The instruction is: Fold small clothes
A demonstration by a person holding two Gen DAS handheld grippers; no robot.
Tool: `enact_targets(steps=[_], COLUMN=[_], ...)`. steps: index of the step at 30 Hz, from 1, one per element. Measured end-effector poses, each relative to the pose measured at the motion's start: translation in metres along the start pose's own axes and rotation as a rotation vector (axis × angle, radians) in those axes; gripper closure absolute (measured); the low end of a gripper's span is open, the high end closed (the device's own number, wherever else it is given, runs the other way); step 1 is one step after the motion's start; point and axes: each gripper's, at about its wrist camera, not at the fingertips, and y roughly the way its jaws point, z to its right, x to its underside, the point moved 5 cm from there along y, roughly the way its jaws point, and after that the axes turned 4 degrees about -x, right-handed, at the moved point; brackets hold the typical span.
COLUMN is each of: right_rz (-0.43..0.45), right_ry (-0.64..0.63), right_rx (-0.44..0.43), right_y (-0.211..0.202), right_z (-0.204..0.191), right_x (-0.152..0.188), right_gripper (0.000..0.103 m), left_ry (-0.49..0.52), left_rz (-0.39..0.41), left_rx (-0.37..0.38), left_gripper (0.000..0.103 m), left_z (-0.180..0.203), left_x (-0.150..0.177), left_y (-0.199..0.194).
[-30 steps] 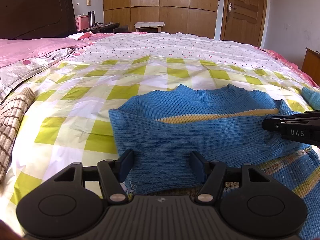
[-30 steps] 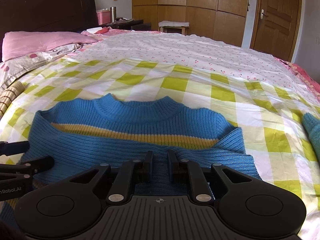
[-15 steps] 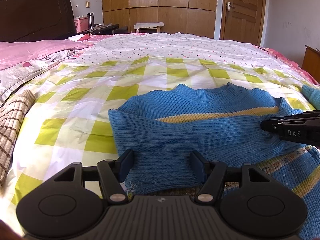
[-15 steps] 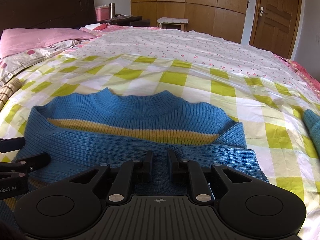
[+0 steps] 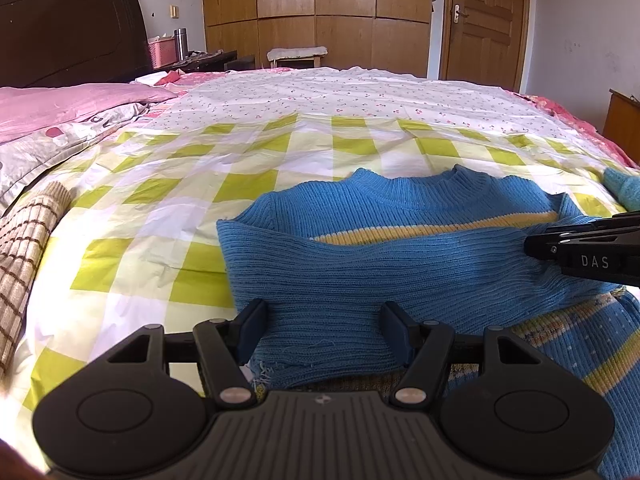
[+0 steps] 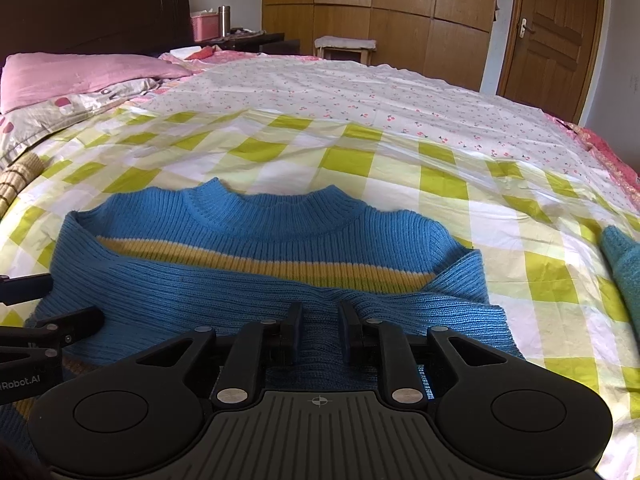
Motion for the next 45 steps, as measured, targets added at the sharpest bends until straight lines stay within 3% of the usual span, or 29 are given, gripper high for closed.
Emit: enact_targets(steps=[19, 24, 27, 32, 40, 45], right_rz=[0.031, 0.042, 0.04, 0.015, -0.093, -0.158], right_ry=[-0.035, -0.019, 0.001, 0.038, 0.111, 0.15], right_rx=[0.039, 0.036, 0.024, -0.004, -0.068, -0.081], right_y=[-0.023, -0.036, -0.051, -0.085, -0.147, -0.173], right_z=[0.004, 0.012, 0.021, 0.039, 0.061, 0.07], right_x=[0.002, 0.005, 0.012, 0.04, 0.113, 0.154], right_gripper=[0.079, 0.079, 0.072, 0.07, 0.067, 0.067], left_ry=[-0.018, -0.033, -0.058, -0.057, -0.081, -0.05], left_rz=[0.006, -0.029, -0.063, -0.136, -0.242, -0.273], left_rx=[-0.015, -0.017, 0.004, 0.027, 0.089, 0.077], left_gripper=[0.034, 0.035, 0.035, 0.035, 0.035, 0.035], left_z=[-0.002, -0.012, -0.02, -0.029, -0.027, -0.021], left_x=[0.005, 0.014, 0.026, 0.059, 0.107, 0.125], left_y=[-0.012, -0.025, -0.039, -0.069, -0.119, -0.137])
